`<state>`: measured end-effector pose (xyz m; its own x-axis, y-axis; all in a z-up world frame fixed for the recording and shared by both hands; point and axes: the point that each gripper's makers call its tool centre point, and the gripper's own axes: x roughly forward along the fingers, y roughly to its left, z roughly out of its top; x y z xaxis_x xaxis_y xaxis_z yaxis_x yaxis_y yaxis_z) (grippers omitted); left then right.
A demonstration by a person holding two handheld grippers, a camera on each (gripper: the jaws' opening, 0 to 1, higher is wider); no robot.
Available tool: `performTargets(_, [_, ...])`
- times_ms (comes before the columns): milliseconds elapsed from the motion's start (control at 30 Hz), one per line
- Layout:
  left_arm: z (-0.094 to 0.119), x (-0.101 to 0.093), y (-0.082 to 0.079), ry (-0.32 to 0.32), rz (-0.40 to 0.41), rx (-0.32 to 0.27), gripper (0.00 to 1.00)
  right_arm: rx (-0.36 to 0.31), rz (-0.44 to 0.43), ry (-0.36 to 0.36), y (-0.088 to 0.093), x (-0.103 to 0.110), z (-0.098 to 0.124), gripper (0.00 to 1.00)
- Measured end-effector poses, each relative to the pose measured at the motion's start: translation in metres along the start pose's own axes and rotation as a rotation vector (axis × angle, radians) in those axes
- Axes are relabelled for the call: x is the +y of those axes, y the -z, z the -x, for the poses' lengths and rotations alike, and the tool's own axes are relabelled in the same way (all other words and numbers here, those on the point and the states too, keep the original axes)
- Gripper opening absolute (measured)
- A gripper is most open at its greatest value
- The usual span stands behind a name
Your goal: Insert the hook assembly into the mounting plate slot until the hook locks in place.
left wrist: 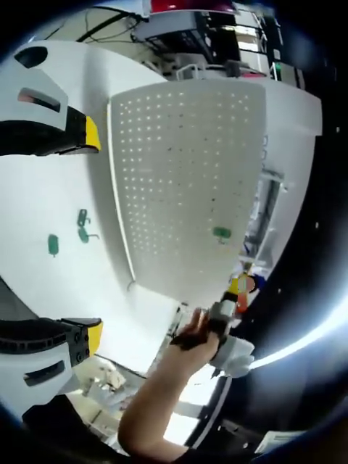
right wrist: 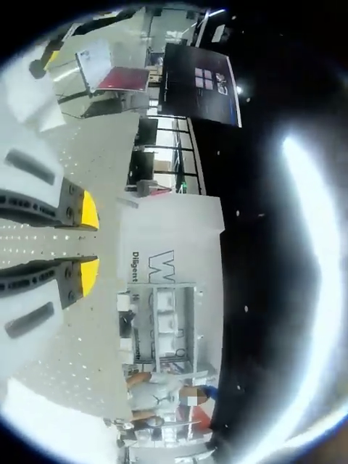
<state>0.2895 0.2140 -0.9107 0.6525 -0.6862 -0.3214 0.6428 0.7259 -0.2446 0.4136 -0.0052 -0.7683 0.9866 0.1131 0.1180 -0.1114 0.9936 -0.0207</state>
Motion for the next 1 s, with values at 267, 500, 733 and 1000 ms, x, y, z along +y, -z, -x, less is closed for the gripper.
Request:
performTargets(267, [0.002,0.002,0.009,-0.005,0.009,0.018,0.94,0.138,0.023,-0.056,0.051,0.003,0.029,0.15])
performTargets(500, [0.002,0.002,0.017,-0.009,0.017,0.039,0.94,0.222,-0.009,-0.096,0.086,0.01,0.053,0.17])
performTargets(733, [0.002,0.001,0.019,-0.009,0.017,0.046,0.93,0.307,-0.021,-0.12,0.119,0.018,0.076,0.19])
performTargets(1000, [0.001,0.003,0.023,-0.013,0.024,0.058,0.93,0.384,-0.028,-0.12,0.147,0.018,0.098,0.19])
